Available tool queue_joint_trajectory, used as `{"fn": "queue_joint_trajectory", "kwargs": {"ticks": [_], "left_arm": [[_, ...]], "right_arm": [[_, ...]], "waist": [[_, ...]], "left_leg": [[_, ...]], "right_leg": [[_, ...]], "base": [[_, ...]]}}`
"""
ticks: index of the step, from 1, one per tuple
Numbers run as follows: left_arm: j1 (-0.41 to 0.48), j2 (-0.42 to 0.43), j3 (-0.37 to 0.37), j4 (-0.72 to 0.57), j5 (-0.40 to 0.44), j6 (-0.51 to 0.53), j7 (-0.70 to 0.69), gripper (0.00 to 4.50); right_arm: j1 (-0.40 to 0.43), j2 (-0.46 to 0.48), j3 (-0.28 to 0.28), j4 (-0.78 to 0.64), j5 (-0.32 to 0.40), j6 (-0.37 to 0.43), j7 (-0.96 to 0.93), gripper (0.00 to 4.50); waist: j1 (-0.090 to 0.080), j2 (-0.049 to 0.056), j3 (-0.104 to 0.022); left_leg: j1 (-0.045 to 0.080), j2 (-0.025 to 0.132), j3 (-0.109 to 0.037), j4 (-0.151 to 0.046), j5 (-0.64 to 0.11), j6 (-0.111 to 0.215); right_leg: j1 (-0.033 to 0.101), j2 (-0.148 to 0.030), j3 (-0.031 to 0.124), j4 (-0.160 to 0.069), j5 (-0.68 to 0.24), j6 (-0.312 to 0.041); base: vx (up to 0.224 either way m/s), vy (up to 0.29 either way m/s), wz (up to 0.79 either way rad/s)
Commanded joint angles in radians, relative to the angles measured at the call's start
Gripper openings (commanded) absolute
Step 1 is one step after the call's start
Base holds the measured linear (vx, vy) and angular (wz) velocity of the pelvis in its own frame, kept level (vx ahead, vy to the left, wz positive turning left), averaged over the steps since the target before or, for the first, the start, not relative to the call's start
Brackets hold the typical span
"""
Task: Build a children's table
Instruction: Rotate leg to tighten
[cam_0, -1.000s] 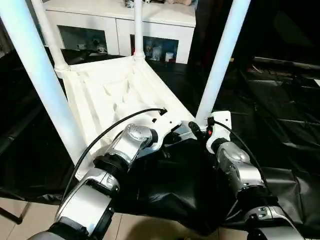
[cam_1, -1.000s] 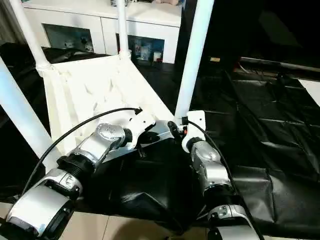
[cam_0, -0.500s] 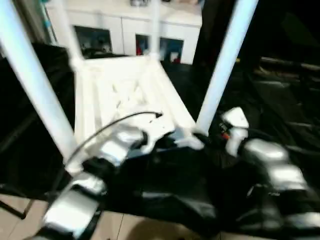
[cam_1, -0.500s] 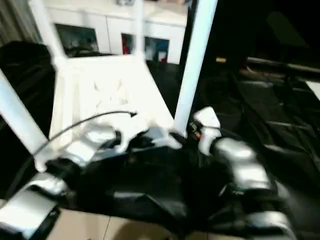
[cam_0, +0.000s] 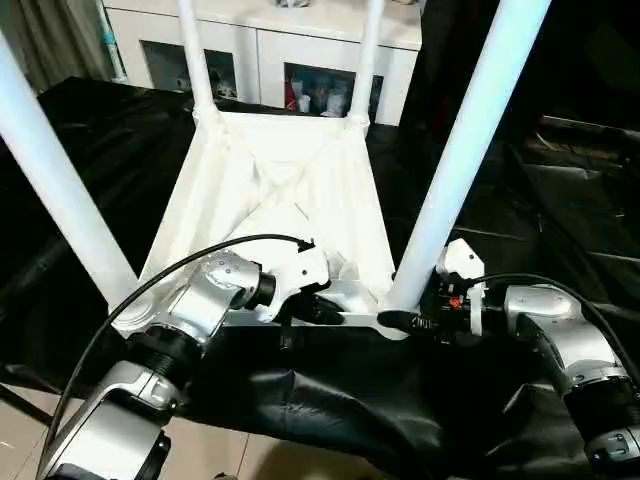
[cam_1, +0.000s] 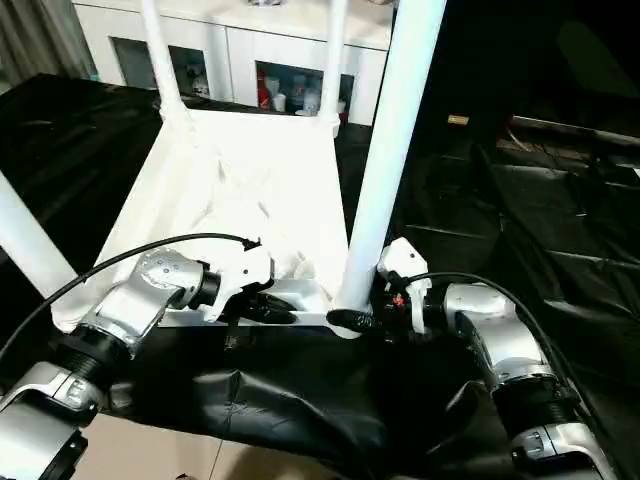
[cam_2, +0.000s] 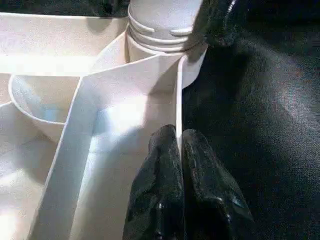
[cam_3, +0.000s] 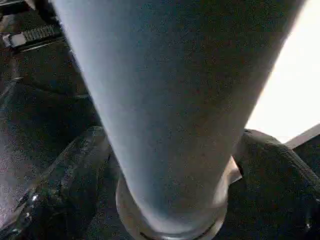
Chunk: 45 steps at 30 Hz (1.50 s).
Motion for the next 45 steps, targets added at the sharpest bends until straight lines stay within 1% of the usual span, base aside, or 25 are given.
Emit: {"fn": "queue_joint_trajectory", "kwargs": {"ticks": [1, 3, 7, 8, 11, 12, 16, 20, 21, 23, 24, 25, 27, 29, 30, 31, 32, 33, 35, 36, 37, 38, 40, 42, 45], "left_arm": [[0.012, -0.017, -0.007, -0.02, -0.04, 0.001, -0.033, 0.0], [0.01, -0.013, -0.004, -0.01, -0.033, -0.005, -0.029, 0.0], [0.014, -0.003, 0.003, -0.022, -0.031, 0.007, -0.028, 0.0], [0.016, 0.001, 0.005, -0.028, -0.032, 0.01, -0.029, 0.0], [0.02, 0.007, 0.006, -0.035, -0.035, 0.012, -0.032, 0.0], [0.021, 0.008, 0.006, -0.036, -0.035, 0.012, -0.033, 0.0], [0.023, 0.01, 0.004, -0.032, -0.033, 0.009, -0.034, 0.0], [0.016, 0.008, 0.005, -0.024, -0.034, 0.009, -0.035, 0.0], [0.013, 0.007, 0.004, -0.017, -0.033, 0.009, -0.034, 0.0], [0.009, 0.004, 0.004, -0.008, -0.03, 0.012, -0.029, 0.0], [0.007, 0.001, 0.005, -0.001, -0.026, 0.018, -0.017, 0.0], [0.001, -0.008, 0.01, 0.012, -0.02, 0.024, 0.012, 0.0], [-0.036, -0.052, 0.038, 0.081, 0.005, 0.042, 0.15, 0.0], [-0.062, -0.078, 0.055, 0.129, 0.019, 0.049, 0.236, 0.0], [-0.075, -0.09, 0.062, 0.153, 0.026, 0.053, 0.278, 0.0], [-0.09, -0.105, 0.072, 0.178, 0.029, 0.063, 0.32, 0.0], [-0.09, -0.105, 0.072, 0.178, 0.029, 0.063, 0.32, 0.0], [-0.111, -0.126, 0.085, 0.213, 0.033, 0.077, 0.381, 0.0], [-0.134, -0.148, 0.096, 0.253, 0.039, 0.085, 0.453, 0.0], [-0.151, -0.165, 0.106, 0.285, 0.044, 0.084, 0.513, 0.0], [-0.151, -0.165, 0.106, 0.285, 0.044, 0.084, 0.513, 0.0], [-0.157, -0.172, 0.104, 0.301, 0.052, 0.078, 0.537, 0.0], [-0.162, -0.177, 0.104, 0.317, 0.057, 0.071, 0.548, 0.0], [-0.165, -0.184, 0.101, 0.335, 0.067, 0.063, 0.56, 0.0], [-0.165, -0.187, 0.093, 0.343, 0.075, 0.053, 0.565, 0.0]], "right_arm": [[-0.01, -0.007, 0.017, 0.007, -0.027, -0.01, 0.011, 3.84], [-0.009, -0.009, 0.019, 0.007, -0.03, -0.012, 0.015, 3.59], [-0.014, -0.021, 0.022, 0.007, -0.031, -0.014, 0.024, 3.27], [-0.016, -0.022, 0.023, 0.008, -0.031, -0.014, 0.026, 3.14], [-0.024, -0.017, 0.021, 0.018, -0.027, -0.012, 0.028, 2.99], [-0.025, -0.015, 0.019, 0.021, -0.028, -0.012, 0.03, 2.79], [-0.021, -0.016, 0.019, 0.03, -0.036, -0.015, 0.04, 2.69], [-0.02, -0.015, 0.016, 0.035, -0.034, -0.015, 0.035, 2.66], [-0.018, -0.005, 0.005, 0.04, -0.027, -0.014, 0.016, 2.64], [-0.019, 0.013, -0.011, 0.051, -0.023, -0.014, -0.021, 2.64], [-0.021, 0.032, -0.027, 0.066, -0.024, -0.02, -0.067, 2.64], [-0.025, 0.052, -0.04, 0.085, -0.032, -0.03, -0.124, 2.64], [-0.038, 0.119, -0.078, 0.14, -0.054, -0.038, -0.304, 2.64], [-0.043, 0.164, -0.104, 0.162, -0.054, -0.027, -0.405, 2.63], [-0.045, 0.19, -0.121, 0.17, -0.05, -0.02, -0.46, 2.63], [-0.05, 0.22, -0.141, 0.181, -0.046, -0.009, -0.53, 2.63], [-0.05, 0.22, -0.141, 0.181, -0.046, -0.009, -0.53, 2.63], [-0.063, 0.262, -0.17, 0.205, -0.047, -0.005, -0.647, 2.63], [-0.078, 0.308, -0.199, 0.232, -0.049, -0.006, -0.774, 2.62], [-0.092, 0.355, -0.218, 0.248, -0.056, -0.014, -0.877, 2.62], [-0.092, 0.355, -0.218, 0.248, -0.056, -0.014, -0.877, 2.62], [-0.098, 0.385, -0.218, 0.249, -0.069, -0.027, -0.924, 2.62], [-0.104, 0.403, -0.218, 0.255, -0.082, -0.037, -0.956, 2.62], [-0.112, 0.425, -0.222, 0.263, -0.08, -0.044, -0.971, 2.62], [-0.126, 0.438, -0.221, 0.261, -0.066, -0.068, -0.939, 2.62]], "waist": [[-0.003, -0.008, -0.061], [-0.003, -0.006, -0.062], [-0.001, -0.01, -0.06], [-0.001, -0.007, -0.061], [-0.003, -0.006, -0.063], [-0.003, -0.006, -0.063], [-0.003, -0.003, -0.063], [-0.003, -0.004, -0.063], [-0.004, 0.0, -0.063], [-0.005, 0.001, -0.064], [-0.007, 0.002, -0.063], [-0.011, 0.0, -0.062], [-0.024, 0.003, -0.057], [-0.033, 0.001, -0.058], [-0.036, -0.001, -0.058], [-0.037, 0.003, -0.057], [-0.04, 0.001, -0.057], [-0.042, -0.001, -0.058], [-0.048, 0.002, -0.058], [-0.049, 0.003, -0.058], [-0.05, 0.004, -0.058], [-0.051, 0.006, -0.06], [-0.05, 0.009, -0.058], [-0.05, 0.009, -0.06], [-0.049, 0.01, -0.06]], "left_leg": [[0.005, -0.003, 0.018, -0.066, -0.193, 0.077], [0.007, -0.002, 0.017, -0.066, -0.188, 0.078], [0.008, -0.002, 0.018, -0.067, -0.199, 0.078], [0.008, -0.002, 0.017, -0.066, -0.197, 0.079], [0.008, -0.002, 0.017, -0.065, -0.181, 0.083], [0.008, -0.002, 0.018, -0.064, -0.178, 0.085], [0.009, -0.002, 0.018, -0.064, -0.176, 0.087], [0.009, -0.003, 0.018, -0.063, -0.178, 0.087], [0.01, -0.003, 0.018, -0.063, -0.183, 0.084], [0.01, -0.004, 0.018, -0.063, -0.182, 0.082], [0.007, -0.004, 0.017, -0.065, -0.188, 0.076], [0.006, -0.006, 0.016, -0.066, -0.202, 0.066], [0.009, -0.009, 0.017, -0.067, -0.254, 0.033], [0.008, -0.012, 0.014, -0.067, -0.28, 0.015], [0.006, -0.014, 0.012, -0.069, -0.284, 0.006], [0.011, -0.014, 0.012, -0.068, -0.297, 0.006], [0.01, -0.015, 0.013, -0.067, -0.302, 0.01], [0.007, -0.016, 0.012, -0.067, -0.3, 0.013], [0.005, -0.016, 0.009, -0.069, -0.286, 0.002], [0.005, -0.017, 0.01, -0.069, -0.286, 0.003], [0.006, -0.016, 0.011, -0.069, -0.291, 0.002], [0.004, -0.016, 0.008, -0.071, -0.291, 0.001], [0.005, -0.015, 0.009, -0.071, -0.287, 0.005], [0.003, -0.016, 0.01, -0.071, -0.279, 0.01], [0.006, -0.015, 0.011, -0.07, -0.285, 0.021]], "right_leg": [[0.055, -0.02, 0.015, -0.044, -0.167, -0.248], [0.055, -0.02, 0.016, -0.043, -0.158, -0.25], [0.055, -0.021, 0.016, -0.045, -0.179, -0.248], [0.055, -0.021, 0.016, -0.044, -0.175, -0.248], [0.056, -0.019, 0.016, -0.041, -0.144, -0.256], [0.056, -0.019, 0.015, -0.04, -0.134, -0.262], [0.057, -0.018, 0.016, -0.038, -0.122, -0.268], [0.058, -0.019, 0.016, -0.039, -0.124, -0.269], [0.057, -0.018, 0.016, -0.04, -0.125, -0.268], [0.057, -0.018, 0.016, -0.039, -0.12, -0.27], [0.058, -0.018, 0.015, -0.04, -0.13, -0.267], [0.059, -0.018, 0.014, -0.042, -0.154, -0.26], [0.049, -0.016, 0.015, -0.053, -0.242, -0.238], [0.05, -0.015, 0.013, -0.057, -0.297, -0.22], [0.053, -0.016, 0.011, -0.061, -0.342, -0.196], [0.047, -0.017, 0.012, -0.067, -0.364, -0.185], [0.045, -0.015, 0.012, -0.069, -0.37, -0.183], [0.046, -0.015, 0.011, -0.07, -0.379, -0.178], [0.045, -0.015, 0.01, -0.069, -0.377, -0.173], [0.045, -0.014, 0.01, -0.07, -0.37, -0.174], [0.041, -0.014, 0.011, -0.07, -0.369, -0.174], [0.047, -0.014, 0.009, -0.067, -0.357, -0.176], [0.044, -0.014, 0.011, -0.067, -0.321, -0.183], [0.047, -0.013, 0.011, -0.063, -0.287, -0.191], [0.048, -0.014, 0.011, -0.063, -0.276, -0.2]], "base": [[0.0, 0.0, 0.0], [0.0, 0.0, 0.0], [0.0, 0.0, 0.0], [0.0, 0.0, 0.0], [0.0, 0.0, 0.0], [0.0, 0.0, 0.0], [0.0, 0.0, 0.0], [0.0, 0.0, 0.0], [0.0, 0.0, 0.0], [0.0, 0.0, 0.0], [0.0, 0.0, 0.0], [0.0, 0.0, 0.0], [0.0, 0.0, 0.0], [0.0, 0.0, 0.0], [0.0, 0.0, 0.0], [0.0, 0.0, 0.0], [0.0, 0.0, 0.0], [0.0, 0.0, 0.0], [0.0, 0.0, 0.0], [0.0, 0.0, 0.0], [0.0, 0.0, 0.0], [0.0, 0.0, 0.0], [0.0, 0.0, 0.0], [0.0, 0.0, 0.0], [0.0, 0.0, 0.0]]}}
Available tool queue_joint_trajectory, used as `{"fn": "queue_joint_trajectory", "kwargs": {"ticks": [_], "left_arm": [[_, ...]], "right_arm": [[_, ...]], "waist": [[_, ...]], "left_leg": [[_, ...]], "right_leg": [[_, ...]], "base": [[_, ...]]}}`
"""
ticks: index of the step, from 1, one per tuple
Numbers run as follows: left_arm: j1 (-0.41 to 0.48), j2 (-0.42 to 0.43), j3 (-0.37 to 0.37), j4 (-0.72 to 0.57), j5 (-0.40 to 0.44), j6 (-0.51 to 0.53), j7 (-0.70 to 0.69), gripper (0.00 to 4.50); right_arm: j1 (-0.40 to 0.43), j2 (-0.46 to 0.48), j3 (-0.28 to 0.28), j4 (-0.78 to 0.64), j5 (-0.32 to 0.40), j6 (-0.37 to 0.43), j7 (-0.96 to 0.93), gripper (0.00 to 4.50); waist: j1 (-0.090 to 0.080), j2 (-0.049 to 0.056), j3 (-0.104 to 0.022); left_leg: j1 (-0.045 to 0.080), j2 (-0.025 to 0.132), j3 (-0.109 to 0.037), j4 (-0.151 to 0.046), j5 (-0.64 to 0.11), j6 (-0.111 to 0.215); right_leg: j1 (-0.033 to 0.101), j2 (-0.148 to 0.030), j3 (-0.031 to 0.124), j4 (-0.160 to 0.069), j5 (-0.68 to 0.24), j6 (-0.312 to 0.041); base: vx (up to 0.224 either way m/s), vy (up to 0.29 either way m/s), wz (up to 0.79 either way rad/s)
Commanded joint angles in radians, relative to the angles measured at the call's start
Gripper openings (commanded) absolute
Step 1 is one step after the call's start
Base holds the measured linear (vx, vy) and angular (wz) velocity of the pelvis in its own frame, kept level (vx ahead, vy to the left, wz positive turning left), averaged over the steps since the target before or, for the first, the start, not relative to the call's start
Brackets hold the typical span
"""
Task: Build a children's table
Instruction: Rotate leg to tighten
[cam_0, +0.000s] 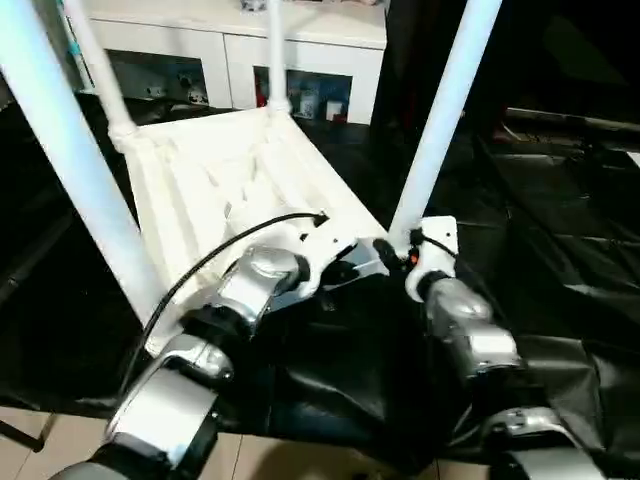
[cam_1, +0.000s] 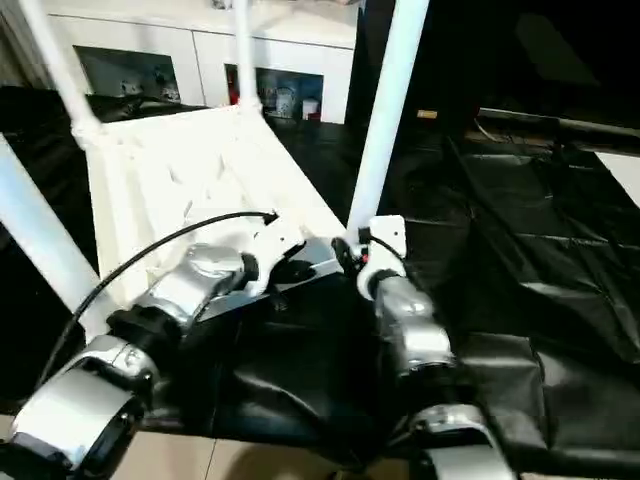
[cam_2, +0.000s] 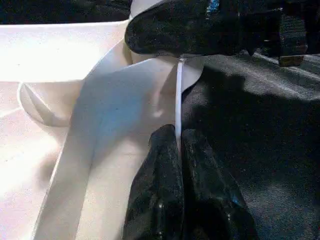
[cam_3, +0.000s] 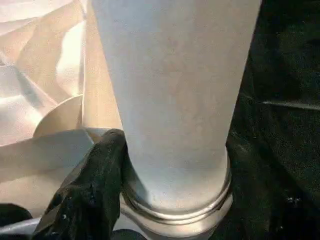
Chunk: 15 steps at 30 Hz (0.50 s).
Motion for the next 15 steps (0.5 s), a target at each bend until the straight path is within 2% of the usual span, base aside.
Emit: {"fn": "queue_joint_trajectory", "kwargs": {"ticks": [1, 3, 4, 5, 8, 9, 10, 11, 12, 13, 14, 15], "left_arm": [[-0.004, 0.011, 0.018, 0.048, 0.021, -0.006, 0.059, 0.0], [-0.006, 0.011, 0.016, 0.053, 0.021, -0.01, 0.058, 0.0], [-0.005, 0.013, 0.013, 0.054, 0.023, -0.021, 0.056, 0.0], [-0.006, 0.016, 0.01, 0.057, 0.021, -0.029, 0.05, 0.0], [-0.002, 0.022, 0.004, 0.053, 0.019, -0.046, 0.036, 0.0], [0.005, 0.026, -0.005, 0.044, 0.02, -0.062, 0.016, 0.0], [0.009, 0.027, -0.007, 0.04, 0.02, -0.064, 0.008, 0.0], [0.014, 0.03, -0.011, 0.033, 0.02, -0.072, -0.006, 0.0], [0.023, 0.035, -0.018, 0.019, 0.02, -0.087, -0.027, 0.0], [0.026, 0.037, -0.019, 0.015, 0.021, -0.094, -0.035, 0.0], [0.027, 0.037, -0.019, 0.015, 0.021, -0.095, -0.036, 0.0], [0.035, 0.042, -0.025, 0.002, 0.019, -0.109, -0.061, 0.0]], "right_arm": [[-0.009, 0.011, 0.007, 0.007, 0.004, -0.025, 0.037, 2.62], [-0.01, 0.011, 0.009, 0.003, 0.005, -0.033, 0.041, 2.62], [-0.007, 0.012, 0.007, -0.01, 0.02, -0.047, 0.071, 2.97], [0.0, 0.008, 0.01, -0.032, 0.029, -0.064, 0.099, 3.18], [0.021, -0.01, 0.028, -0.086, 0.042, -0.06, 0.17, 3.4], [0.046, -0.038, 0.048, -0.137, 0.044, -0.047, 0.227, 3.65], [0.06, -0.056, 0.054, -0.168, 0.056, -0.024, 0.26, 3.75], [0.081, -0.088, 0.063, -0.213, 0.073, 0.008, 0.312, 3.75], [0.116, -0.144, 0.078, -0.281, 0.099, 0.052, 0.401, 3.8], [0.13, -0.169, 0.084, -0.308, 0.109, 0.068, 0.44, 3.8], [0.132, -0.172, 0.085, -0.311, 0.11, 0.07, 0.445, 3.8], [0.162, -0.232, 0.099, -0.354, 0.116, 0.078, 0.516, 3.8]], "waist": [[0.004, 0.002, -0.061], [0.005, 0.003, -0.059], [0.005, 0.003, -0.058], [0.007, -0.003, -0.059], [0.007, -0.002, -0.057], [0.003, -0.006, -0.055], [0.005, -0.005, -0.055], [0.004, -0.012, -0.055], [0.013, -0.01, -0.053], [0.013, -0.01, -0.053], [0.012, -0.011, -0.054], [0.011, -0.005, -0.054]], "left_leg": [[0.001, -0.014, 0.016, -0.073, -0.286, 0.026], [0.002, -0.015, 0.016, -0.073, -0.295, 0.027], [0.002, -0.015, 0.016, -0.074, -0.304, 0.026], [0.002, -0.014, 0.016, -0.073, -0.307, 0.031], [-0.001, -0.014, 0.016, -0.074, -0.299, 0.041], [-0.014, -0.014, 0.011, -0.079, -0.279, 0.042], [-0.012, -0.014, 0.011, -0.079, -0.279, 0.042], [-0.008, -0.013, 0.013, -0.076, -0.282, 0.043], [0.001, -0.012, 0.016, -0.073, -0.288, 0.061], [0.001, -0.012, 0.016, -0.073, -0.288, 0.061], [-0.008, -0.01, 0.015, -0.075, -0.272, 0.07], [-0.008, -0.011, 0.013, -0.076, -0.271, 0.066]], "right_leg": [[0.05, -0.016, 0.012, -0.069, -0.278, -0.199], [0.048, -0.016, 0.012, -0.071, -0.297, -0.197], [0.047, -0.016, 0.012, -0.073, -0.318, -0.192], [0.048, -0.018, 0.011, -0.074, -0.333, -0.186], [0.05, -0.017, 0.012, -0.075, -0.325, -0.181], [0.059, -0.017, 0.009, -0.071, -0.34, -0.164], [0.058, -0.018, 0.009, -0.075, -0.353, -0.157], [0.054, -0.018, 0.01, -0.077, -0.365, -0.154], [0.052, -0.015, 0.013, -0.082, -0.363, -0.155], [0.052, -0.015, 0.013, -0.082, -0.363, -0.155], [0.055, -0.018, 0.014, -0.075, -0.338, -0.164], [0.056, -0.018, 0.012, -0.076, -0.343, -0.164]], "base": [[0.0, 0.0, 0.0], [0.0, 0.0, 0.0], [0.0, 0.0, 0.0], [0.0, 0.0, 0.0], [0.0, 0.0, 0.0], [0.0, 0.0, 0.0], [0.0, 0.0, 0.0], [0.0, 0.0, 0.0], [0.0, 0.0, 0.0], [0.0, 0.0, 0.0], [0.0, 0.0, 0.0], [0.0, 0.0, 0.0]]}}
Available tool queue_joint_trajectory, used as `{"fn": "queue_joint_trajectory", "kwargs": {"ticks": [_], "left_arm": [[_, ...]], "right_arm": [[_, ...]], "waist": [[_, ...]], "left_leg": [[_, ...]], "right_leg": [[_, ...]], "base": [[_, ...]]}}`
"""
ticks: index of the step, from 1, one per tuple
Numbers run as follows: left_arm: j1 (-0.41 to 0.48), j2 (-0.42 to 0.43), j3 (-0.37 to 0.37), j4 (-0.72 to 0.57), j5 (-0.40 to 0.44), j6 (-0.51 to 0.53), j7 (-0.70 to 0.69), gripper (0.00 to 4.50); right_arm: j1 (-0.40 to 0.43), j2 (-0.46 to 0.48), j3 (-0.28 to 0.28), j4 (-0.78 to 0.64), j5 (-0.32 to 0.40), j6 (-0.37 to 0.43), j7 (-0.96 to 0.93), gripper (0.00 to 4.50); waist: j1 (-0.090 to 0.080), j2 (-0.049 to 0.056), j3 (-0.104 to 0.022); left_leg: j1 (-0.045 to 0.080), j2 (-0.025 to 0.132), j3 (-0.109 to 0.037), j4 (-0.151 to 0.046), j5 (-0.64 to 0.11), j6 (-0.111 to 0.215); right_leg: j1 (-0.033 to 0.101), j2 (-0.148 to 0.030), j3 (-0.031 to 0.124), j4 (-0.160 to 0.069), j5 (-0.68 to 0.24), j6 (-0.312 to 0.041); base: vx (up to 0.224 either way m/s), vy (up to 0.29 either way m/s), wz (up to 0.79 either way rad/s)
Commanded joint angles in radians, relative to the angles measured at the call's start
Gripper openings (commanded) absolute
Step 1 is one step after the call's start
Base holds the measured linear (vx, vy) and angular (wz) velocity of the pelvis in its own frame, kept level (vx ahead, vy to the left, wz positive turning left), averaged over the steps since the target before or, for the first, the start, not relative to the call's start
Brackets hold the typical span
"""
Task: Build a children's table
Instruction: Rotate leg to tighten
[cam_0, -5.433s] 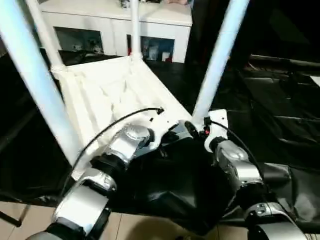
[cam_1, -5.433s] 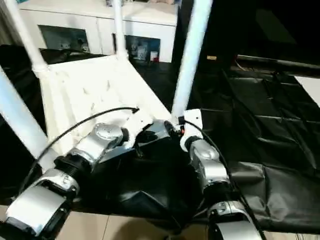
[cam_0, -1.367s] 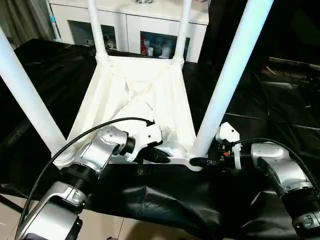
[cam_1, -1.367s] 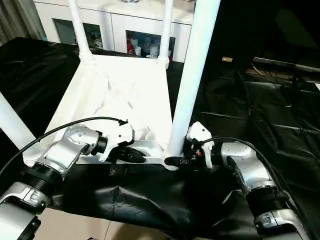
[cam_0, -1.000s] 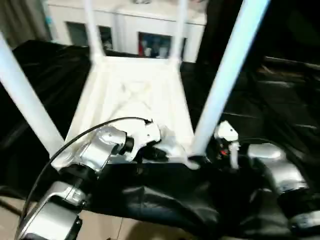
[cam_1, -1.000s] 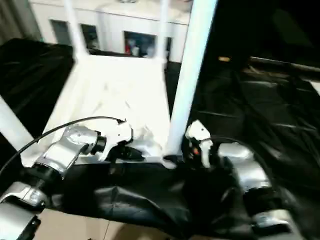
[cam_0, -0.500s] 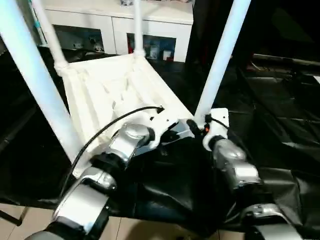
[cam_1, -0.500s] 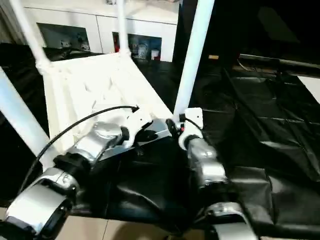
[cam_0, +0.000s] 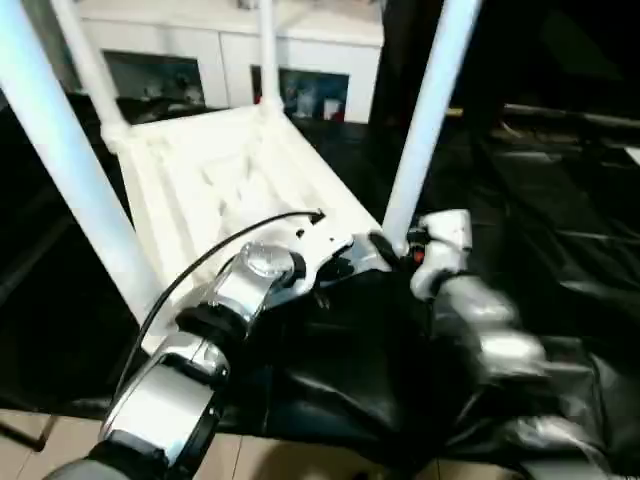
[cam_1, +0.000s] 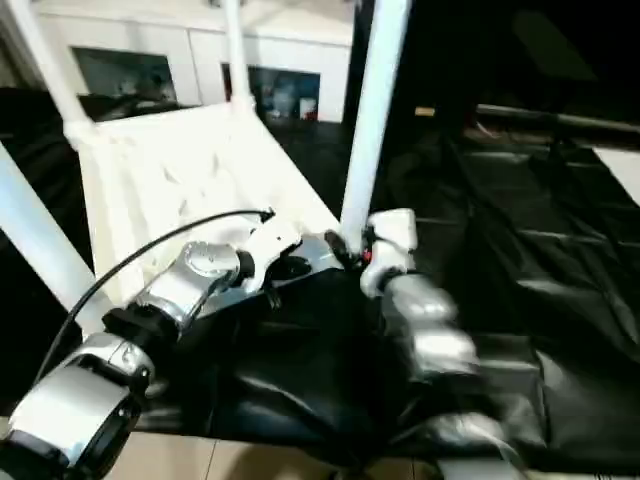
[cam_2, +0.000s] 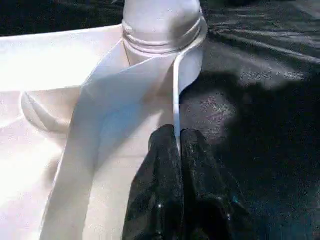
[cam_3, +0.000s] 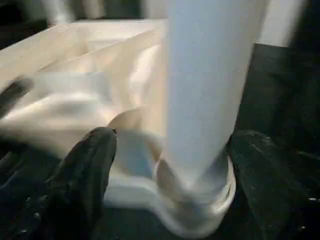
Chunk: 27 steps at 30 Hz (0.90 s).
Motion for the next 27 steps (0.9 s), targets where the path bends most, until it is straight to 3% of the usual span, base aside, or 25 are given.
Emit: {"fn": "queue_joint_trajectory", "kwargs": {"ticks": [1, 2, 4, 8, 9, 12, 16, 19, 27], "left_arm": [[0.026, 0.005, -0.014, -0.001, 0.005, -0.027, -0.023, 0.0], [0.037, 0.012, -0.02, -0.016, 0.001, -0.035, -0.056, 0.0], [0.06, 0.026, -0.037, -0.044, -0.009, -0.072, -0.132, 0.0], [0.117, 0.064, -0.073, -0.111, -0.049, -0.182, -0.313, 0.0], [0.129, 0.075, -0.083, -0.123, -0.053, -0.199, -0.342, 0.0], [0.137, 0.084, -0.094, -0.126, -0.047, -0.232, -0.357, 0.0], [0.156, 0.09, -0.101, -0.163, -0.088, -0.247, -0.457, 0.0], [0.158, 0.09, -0.104, -0.172, -0.1, -0.235, -0.486, 0.0], [0.135, 0.09, -0.066, -0.137, -0.084, -0.267, -0.45, 0.0]], "right_arm": [[0.013, -0.018, 0.033, -0.044, 0.016, 0.022, 0.07, 3.8], [0.051, -0.094, 0.034, -0.09, 0.031, 0.033, 0.152, 3.8], [0.109, -0.212, 0.018, -0.147, 0.059, 0.051, 0.266, 3.8], [0.158, -0.328, -0.043, -0.125, 0.063, 0.036, 0.374, 3.8], [0.161, -0.338, -0.051, -0.11, 0.053, 0.031, 0.373, 3.8], [0.163, -0.344, -0.063, -0.093, 0.044, 0.036, 0.352, 3.8], [0.194, -0.351, -0.088, -0.098, 0.049, 0.059, 0.318, 3.8], [0.205, -0.352, -0.085, -0.099, 0.039, 0.054, 0.309, 3.8], [0.226, -0.329, -0.062, -0.124, 0.036, 0.057, 0.276, 3.8]], "waist": [[0.008, -0.011, -0.058], [0.011, -0.009, -0.057], [0.019, -0.017, -0.057], [0.036, -0.024, -0.053], [0.036, -0.023, -0.053], [0.041, -0.017, -0.053], [0.052, -0.011, -0.053], [0.051, -0.013, -0.055], [0.049, -0.016, -0.054]], "left_leg": [[-0.006, -0.01, 0.016, -0.068, -0.278, 0.066], [-0.003, -0.008, 0.016, -0.069, -0.287, 0.069], [-0.001, -0.007, 0.018, -0.067, -0.276, 0.082], [-0.003, -0.007, 0.019, -0.068, -0.284, 0.096], [-0.006, -0.006, 0.018, -0.069, -0.278, 0.094], [0.005, -0.005, 0.02, -0.068, -0.295, 0.082], [0.012, -0.002, 0.025, -0.069, -0.296, 0.073], [0.004, -0.003, 0.023, -0.071, -0.292, 0.071], [0.0, -0.007, 0.021, -0.07, -0.293, 0.07]], "right_leg": [[0.053, -0.019, 0.013, -0.077, -0.347, -0.169], [0.053, -0.019, 0.013, -0.08, -0.356, -0.172], [0.052, -0.02, 0.016, -0.08, -0.35, -0.179], [0.049, -0.025, 0.016, -0.086, -0.418, -0.162], [0.049, -0.025, 0.015, -0.085, -0.427, -0.157], [0.037, -0.024, 0.014, -0.091, -0.463, -0.149], [0.035, -0.021, 0.018, -0.085, -0.397, -0.175], [0.042, -0.022, 0.016, -0.081, -0.396, -0.167], [0.04, -0.025, 0.013, -0.09, -0.483, -0.116]], "base": [[0.0, 0.0, 0.0], [0.0, 0.0, 0.0], [0.0, 0.0, 0.0], [0.0, 0.0, 0.0], [0.0, 0.0, 0.0], [0.0, 0.0, 0.0], [0.0, 0.0, 0.0], [0.0, 0.0, 0.0], [0.0, 0.0, 0.0]]}}
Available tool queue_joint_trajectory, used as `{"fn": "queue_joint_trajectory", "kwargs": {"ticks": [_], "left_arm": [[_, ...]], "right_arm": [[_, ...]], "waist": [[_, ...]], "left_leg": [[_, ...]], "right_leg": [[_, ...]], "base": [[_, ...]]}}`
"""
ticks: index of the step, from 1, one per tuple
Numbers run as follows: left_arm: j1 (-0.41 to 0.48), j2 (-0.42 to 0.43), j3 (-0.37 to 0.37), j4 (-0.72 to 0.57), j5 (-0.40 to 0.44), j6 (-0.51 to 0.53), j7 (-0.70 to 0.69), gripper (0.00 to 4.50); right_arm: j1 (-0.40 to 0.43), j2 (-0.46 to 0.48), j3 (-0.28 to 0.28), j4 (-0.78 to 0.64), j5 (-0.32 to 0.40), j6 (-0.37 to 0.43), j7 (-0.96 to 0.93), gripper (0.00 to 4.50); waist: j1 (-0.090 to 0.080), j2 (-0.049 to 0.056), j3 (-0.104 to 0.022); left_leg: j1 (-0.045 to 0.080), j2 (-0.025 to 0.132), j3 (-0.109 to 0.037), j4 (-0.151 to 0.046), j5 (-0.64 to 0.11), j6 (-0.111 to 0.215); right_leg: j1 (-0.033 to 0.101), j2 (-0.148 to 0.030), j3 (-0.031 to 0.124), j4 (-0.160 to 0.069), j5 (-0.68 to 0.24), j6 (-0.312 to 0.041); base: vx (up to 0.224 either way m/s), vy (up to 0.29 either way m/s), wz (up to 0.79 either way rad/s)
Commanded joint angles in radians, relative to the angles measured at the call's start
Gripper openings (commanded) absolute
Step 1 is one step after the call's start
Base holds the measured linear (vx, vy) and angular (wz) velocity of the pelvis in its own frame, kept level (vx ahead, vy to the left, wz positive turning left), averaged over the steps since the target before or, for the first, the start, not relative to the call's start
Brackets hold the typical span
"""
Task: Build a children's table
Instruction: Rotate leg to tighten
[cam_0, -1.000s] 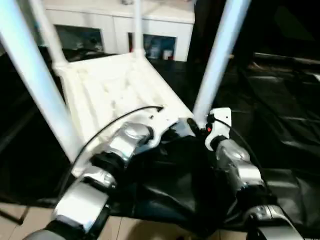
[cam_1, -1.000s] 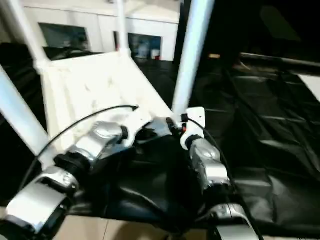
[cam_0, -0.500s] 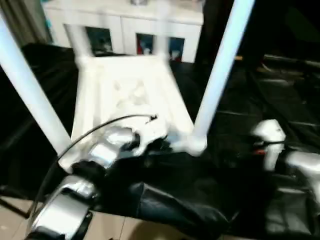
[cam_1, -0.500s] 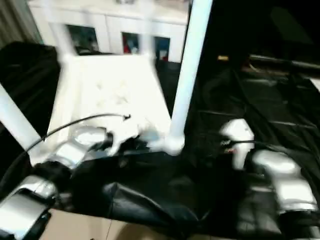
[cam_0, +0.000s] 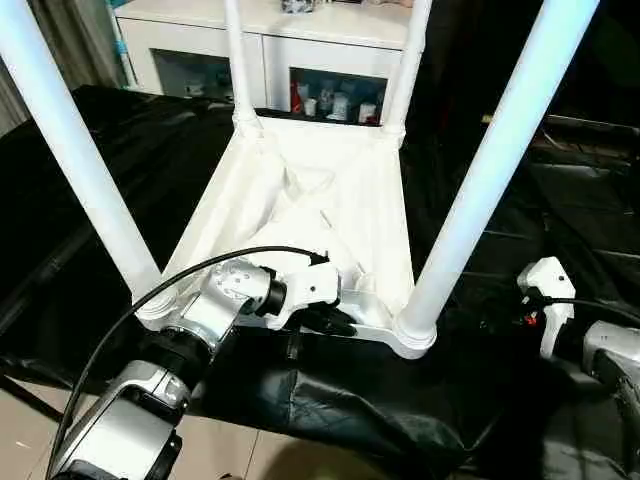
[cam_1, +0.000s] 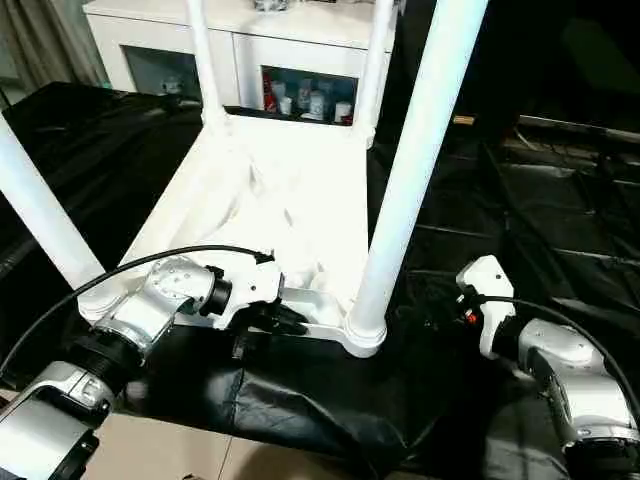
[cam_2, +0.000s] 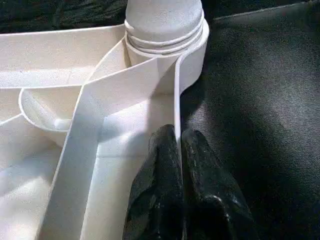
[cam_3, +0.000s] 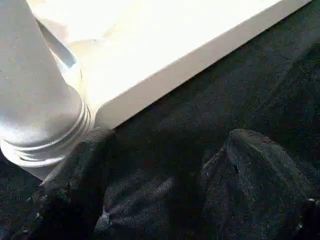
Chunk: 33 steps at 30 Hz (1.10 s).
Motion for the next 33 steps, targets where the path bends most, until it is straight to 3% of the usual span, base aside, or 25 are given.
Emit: {"fn": "queue_joint_trajectory", "kwargs": {"ticks": [1, 3, 4, 5, 6, 8, 10, 11, 12, 14, 15, 19, 23, 25, 27, 31, 33], "left_arm": [[0.009, -0.021, 0.037, 0.005, -0.057, 0.014, -0.011, 0.28], [0.021, -0.008, 0.048, -0.018, -0.082, 0.018, -0.045, 0.28], [0.035, -0.004, 0.072, -0.05, -0.121, 0.026, -0.064, 0.55], [0.036, -0.003, 0.073, -0.052, -0.123, 0.026, -0.065, 0.55], [0.045, 0.0, 0.086, -0.075, -0.144, 0.023, -0.072, 0.58], [0.053, -0.002, 0.106, -0.092, -0.157, -0.013, -0.053, 0.76], [0.06, -0.017, 0.143, -0.115, -0.186, -0.032, -0.013, 0.95], [0.062, -0.023, 0.167, -0.129, -0.198, -0.011, 0.024, 1.0], [0.066, -0.029, 0.201, -0.149, -0.214, 0.022, 0.078, 1.0], [0.089, -0.041, 0.273, -0.197, -0.232, 0.124, 0.204, 1.0], [0.105, -0.044, 0.295, -0.213, -0.228, 0.136, 0.254, 1.0], [0.207, -0.079, 0.373, -0.342, -0.2, 0.198, 0.492, 1.0], [0.339, -0.133, 0.413, -0.516, -0.141, 0.26, 0.657, 1.0], [0.384, -0.161, 0.435, -0.584, -0.13, 0.251, 0.714, 1.0], [0.425, -0.18, 0.435, -0.642, -0.121, 0.256, 0.748, 1.0], [0.463, -0.196, 0.41, -0.696, -0.136, 0.311, 0.808, 1.0], [0.476, -0.201, 0.403, -0.721, -0.131, 0.339, 0.828, 1.0]], "right_arm": [[-0.005, 0.016, -0.005, -0.016, -0.011, 0.0, -0.015, 3.81], [-0.006, 0.034, -0.013, -0.012, -0.019, -0.015, -0.05, 3.81], [-0.01, 0.057, -0.031, -0.008, -0.019, -0.021, -0.103, 3.82], [-0.01, 0.06, -0.033, -0.008, -0.019, -0.022, -0.108, 3.82], [-0.006, 0.077, -0.049, -0.017, -0.013, -0.024, -0.141, 3.82], [0.002, 0.095, -0.068, -0.034, -0.004, -0.027, -0.178, 3.82], [0.012, 0.117, -0.093, -0.059, 0.0, -0.031, -0.233, 3.82], [0.018, 0.133, -0.109, -0.077, -0.002, -0.027, -0.277, 3.82], [0.023, 0.159, -0.138, -0.102, 0.0, -0.018, -0.344, 3.82], [0.038, 0.222, -0.193, -0.156, -0.012, -0.009, -0.48, 3.82], [0.047, 0.244, -0.206, -0.179, -0.022, -0.002, -0.525, 3.82], [0.111, 0.34, -0.226, -0.316, -0.062, 0.042, -0.684, 3.82], [0.191, 0.414, -0.194, -0.461, -0.055, 0.058, -0.726, 3.82], [0.211, 0.432, -0.18, -0.507, -0.041, 0.077, -0.734, 3.82], [0.221, 0.44, -0.165, -0.526, -0.038, 0.1, -0.743, 3.82], [0.227, 0.442, -0.162, -0.526, -0.056, 0.124, -0.776, 3.82], [0.227, 0.447, -0.158, -0.535, -0.064, 0.134, -0.777, 3.82]], "waist": [[-0.004, -0.033, -0.05], [-0.005, -0.033, -0.051], [-0.005, -0.035, -0.051], [-0.005, -0.037, -0.052], [-0.007, -0.028, -0.053], [-0.008, -0.029, -0.053], [-0.009, -0.031, -0.055], [-0.007, -0.026, -0.057], [-0.01, -0.029, -0.057], [-0.009, -0.013, -0.059], [-0.012, -0.015, -0.059], [-0.016, -0.008, -0.06], [-0.016, -0.006, -0.051], [-0.02, -0.006, -0.048], [-0.024, -0.007, -0.044], [-0.032, -0.016, -0.043], [-0.035, -0.018, -0.047]], "left_leg": [[0.001, -0.005, 0.014, -0.066, -0.291, 0.069], [-0.002, -0.007, 0.012, -0.066, -0.286, 0.066], [-0.002, -0.007, 0.012, -0.066, -0.278, 0.064], [-0.002, -0.006, 0.013, -0.066, -0.27, 0.062], [-0.003, -0.001, 0.011, -0.071, -0.257, 0.055], [0.001, 0.001, 0.012, -0.07, -0.259, 0.052], [-0.003, 0.0, 0.013, -0.068, -0.242, 0.054], [0.001, 0.0, 0.014, -0.066, -0.225, 0.059], [-0.002, 0.001, 0.015, -0.064, -0.205, 0.064], [0.001, 0.0, 0.015, -0.062, -0.175, 0.059], [0.001, -0.001, 0.017, -0.061, -0.163, 0.059], [0.0, -0.002, 0.018, -0.058, -0.142, 0.063], [0.002, 0.001, 0.016, -0.067, -0.213, 0.058], [0.003, 0.0, 0.014, -0.073, -0.286, 0.038], [0.006, 0.0, 0.01, -0.077, -0.337, 0.019], [0.004, -0.005, 0.011, -0.074, -0.347, 0.011], [-0.008, -0.008, 0.011, -0.069, -0.275, 0.016]], "right_leg": [[0.036, -0.02, 0.01, -0.085, -0.495, -0.115], [0.037, -0.022, 0.009, -0.086, -0.517, -0.106], [0.036, -0.023, 0.009, -0.085, -0.516, -0.108], [0.036, -0.023, 0.01, -0.084, -0.504, -0.113], [0.036, -0.021, 0.011, -0.076, -0.435, -0.141], [0.034, -0.018, 0.013, -0.073, -0.385, -0.158], [0.041, -0.016, 0.013, -0.063, -0.31, -0.178], [0.042, -0.017, 0.014, -0.058, -0.263, -0.191], [0.046, -0.015, 0.015, -0.053, -0.223, -0.2], [0.047, -0.014, 0.016, -0.042, -0.164, -0.217], [0.048, -0.011, 0.015, -0.043, -0.135, -0.223], [0.055, -0.004, 0.018, -0.039, -0.078, -0.221], [0.05, -0.006, 0.017, -0.055, -0.188, -0.183], [0.043, -0.004, 0.017, -0.068, -0.31, -0.136], [0.035, -0.001, 0.017, -0.074, -0.367, -0.099], [0.029, 0.002, 0.018, -0.077, -0.396, -0.061], [0.029, 0.003, 0.02, -0.074, -0.33, -0.061]], "base": [[0.0, 0.0, 0.0], [0.0, 0.0, 0.0], [0.0, 0.0, 0.0], [0.0, 0.0, 0.0], [0.0, 0.0, 0.0], [0.0, 0.0, 0.0], [0.0, 0.0, 0.0], [0.0, 0.0, 0.0], [0.0, 0.0, 0.0], [0.0, 0.0, 0.0], [0.0, 0.0, 0.0], [0.0, 0.0, 0.0], [0.0, 0.0, 0.0], [0.0, 0.0, 0.0], [0.0, 0.0, 0.0], [0.0, 0.0, 0.0], [0.0, 0.0, 0.0]]}}
